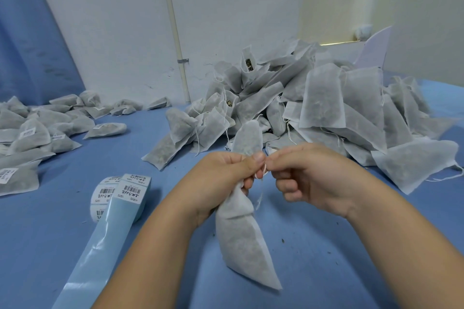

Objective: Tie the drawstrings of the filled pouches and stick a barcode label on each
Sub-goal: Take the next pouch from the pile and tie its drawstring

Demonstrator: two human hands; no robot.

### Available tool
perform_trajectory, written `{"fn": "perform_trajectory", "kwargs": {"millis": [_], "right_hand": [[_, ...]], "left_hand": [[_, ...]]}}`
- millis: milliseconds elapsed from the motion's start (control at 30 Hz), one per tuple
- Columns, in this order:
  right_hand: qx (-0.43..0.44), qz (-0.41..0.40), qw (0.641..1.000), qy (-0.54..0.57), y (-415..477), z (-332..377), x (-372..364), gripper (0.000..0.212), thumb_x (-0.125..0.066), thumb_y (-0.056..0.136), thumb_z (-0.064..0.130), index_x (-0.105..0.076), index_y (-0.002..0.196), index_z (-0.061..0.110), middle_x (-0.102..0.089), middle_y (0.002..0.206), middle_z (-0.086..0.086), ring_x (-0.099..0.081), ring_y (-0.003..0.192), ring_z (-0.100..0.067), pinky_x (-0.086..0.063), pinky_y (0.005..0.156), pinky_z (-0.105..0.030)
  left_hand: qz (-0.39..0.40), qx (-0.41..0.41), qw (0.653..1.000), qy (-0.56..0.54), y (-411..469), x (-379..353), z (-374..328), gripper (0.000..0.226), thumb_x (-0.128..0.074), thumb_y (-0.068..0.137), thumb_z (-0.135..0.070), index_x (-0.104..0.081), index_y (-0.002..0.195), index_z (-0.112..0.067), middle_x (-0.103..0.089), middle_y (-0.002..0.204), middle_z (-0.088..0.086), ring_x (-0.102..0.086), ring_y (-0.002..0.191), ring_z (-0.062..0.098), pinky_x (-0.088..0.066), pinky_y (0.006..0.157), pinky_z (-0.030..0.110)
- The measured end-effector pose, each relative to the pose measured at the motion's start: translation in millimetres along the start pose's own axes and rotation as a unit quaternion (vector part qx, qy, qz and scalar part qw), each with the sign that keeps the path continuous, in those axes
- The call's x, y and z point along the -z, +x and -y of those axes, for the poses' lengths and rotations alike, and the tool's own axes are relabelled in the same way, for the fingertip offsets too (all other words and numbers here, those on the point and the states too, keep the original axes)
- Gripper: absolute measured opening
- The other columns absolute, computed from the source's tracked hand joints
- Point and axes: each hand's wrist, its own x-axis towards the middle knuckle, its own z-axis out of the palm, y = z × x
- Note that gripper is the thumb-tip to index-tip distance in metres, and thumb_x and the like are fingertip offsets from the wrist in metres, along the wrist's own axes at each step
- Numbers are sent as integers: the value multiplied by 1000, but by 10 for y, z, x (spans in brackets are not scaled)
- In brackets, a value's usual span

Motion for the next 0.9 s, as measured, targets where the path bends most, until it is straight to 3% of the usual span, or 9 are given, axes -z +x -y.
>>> {"fn": "perform_trajectory", "kwargs": {"millis": [133, 300, 367, 433, 500, 600, 733, 900], "right_hand": [[-63, 48, 993, 88, -7, 22, -10, 4, -63, 71, 12, -60, 72, 9, -29, 56, 4, -27, 44, -8, -25, 38, -18], [-64, 69, 988, 120, -2, 31, 23, 12, -55, 81, 16, -57, 69, 13, -34, 60, 2, -31, 49, -10, -28, 44, -20], [-39, 77, 991, 103, -8, 25, 8, 8, -64, 74, 18, -59, 74, 12, -40, 65, -1, -37, 52, -11, -32, 47, -22], [-12, 76, 994, 77, 1, -6, -5, 17, -70, 72, 15, -60, 83, 9, -47, 76, -11, -43, 54, -12, -37, 50, -22], [16, 66, 997, 42, 18, -40, -21, 19, -69, 76, 16, -61, 90, 7, -51, 88, -17, -47, 58, -12, -39, 54, -24], [59, 16, 998, -31, 38, -69, -39, 8, -70, 84, 11, -63, 83, 9, -62, 85, -16, -54, 61, -13, -42, 58, -25], [115, -65, 985, -111, 42, -92, -47, 10, -76, 76, 18, -68, 72, 14, -71, 80, -11, -66, 68, -11, -46, 62, -25], [174, -118, 966, -149, 32, -75, -73, 7, -74, 80, 17, -78, 74, 18, -75, 77, -1, -69, 70, -7, -46, 55, -13]], "left_hand": [[-2, -8, 1000, -3, 0, -2, 9, 33, -67, 73, -49, -68, 65, -17, -50, 53, -6, -41, 46, 7, -38, 48, 12], [-42, -6, 999, -1, 32, 7, 48, 57, -69, 64, -54, -71, 87, -2, -54, 58, -4, -45, 48, 7, -40, 50, 14], [-44, -8, 999, -3, 32, 0, 45, 53, -69, 65, -52, -70, 82, -2, -53, 58, -2, -45, 48, 8, -40, 50, 15], [-41, -9, 999, -9, 26, -12, 34, 40, -68, 70, -48, -66, 72, -8, -53, 55, -3, -45, 46, 7, -40, 48, 14], [-35, -11, 999, -12, 19, -20, 26, 34, -67, 75, -45, -63, 64, -14, -52, 53, -4, -45, 46, 6, -40, 47, 13], [-37, -13, 999, -9, 20, -16, 32, 37, -66, 85, -39, -60, 52, -21, -52, 52, -4, -45, 45, 7, -40, 47, 13], [-58, -1, 998, -2, 30, 11, 54, 39, -67, 85, -41, -59, 54, -19, -53, 53, -4, -46, 46, 7, -41, 49, 14], [-75, 9, 997, -36, 46, 35, 74, 32, -70, 73, -49, -67, 63, -19, -53, 57, -4, -46, 49, 8, -41, 51, 16]]}}
